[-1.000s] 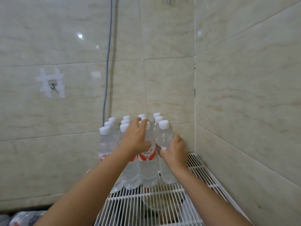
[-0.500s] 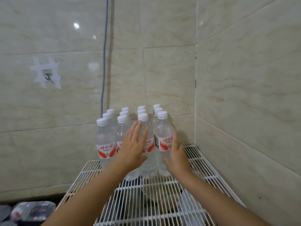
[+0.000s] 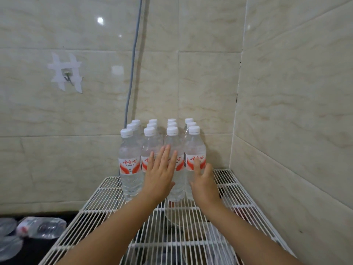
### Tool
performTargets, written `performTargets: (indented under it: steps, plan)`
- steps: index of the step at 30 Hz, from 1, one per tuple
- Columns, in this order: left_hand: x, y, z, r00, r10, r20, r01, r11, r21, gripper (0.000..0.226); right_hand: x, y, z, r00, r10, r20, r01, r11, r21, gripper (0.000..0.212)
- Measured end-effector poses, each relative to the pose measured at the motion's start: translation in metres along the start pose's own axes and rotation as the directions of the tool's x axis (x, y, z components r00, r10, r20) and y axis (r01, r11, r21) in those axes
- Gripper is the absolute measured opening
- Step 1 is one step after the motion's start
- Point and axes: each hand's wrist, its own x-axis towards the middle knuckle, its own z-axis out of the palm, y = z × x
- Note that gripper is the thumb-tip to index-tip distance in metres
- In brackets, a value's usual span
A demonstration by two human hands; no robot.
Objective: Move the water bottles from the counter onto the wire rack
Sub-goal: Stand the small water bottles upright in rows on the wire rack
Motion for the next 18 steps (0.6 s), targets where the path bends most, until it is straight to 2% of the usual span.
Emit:
performTargets:
  steps: [1,3,4,7,9,13,18]
  plan:
    - [-0.003,-0.001,-0.001,0.999,-0.006,0.038,0.007,1.000,-0.027,0.089,-0.004,-0.008,-0.008,0.998,0.041,0.049,-0.040,0.999,-0.034,0.061]
    - [-0.008,-0.007,-0.006,1.000,-0.031,-0.001,0.031,0.998,-0.051,0.084,-0.007,-0.013,-0.014,0.998,-0.033,-0.056,0.022,0.981,-0.192,0.085]
    - [-0.014,-0.013,-0.005,0.998,-0.054,-0.039,0.051,0.994,-0.092,0.079,-0.009,-0.015,-0.011,0.995,-0.054,-0.084,0.032,0.969,-0.245,0.086]
    - [-0.036,-0.043,-0.009,0.982,-0.179,-0.064,0.166,0.971,-0.171,0.069,-0.012,-0.045,-0.010,0.983,-0.165,-0.084,0.135,0.949,-0.285,0.070]
    - [-0.058,-0.071,-0.012,0.960,-0.272,-0.057,0.261,0.953,-0.154,0.064,-0.016,-0.074,-0.005,0.943,-0.314,-0.110,0.274,0.920,-0.281,0.060]
    - [-0.112,-0.148,-0.008,0.884,-0.468,0.025,0.468,0.883,-0.024,0.058,-0.030,-0.148,0.023,0.865,-0.500,0.035,0.500,0.858,-0.113,0.045]
    - [-0.195,-0.245,0.003,0.742,-0.666,0.079,0.662,0.746,0.065,0.053,-0.047,-0.262,0.082,0.782,-0.588,0.208,0.610,0.790,-0.063,0.043]
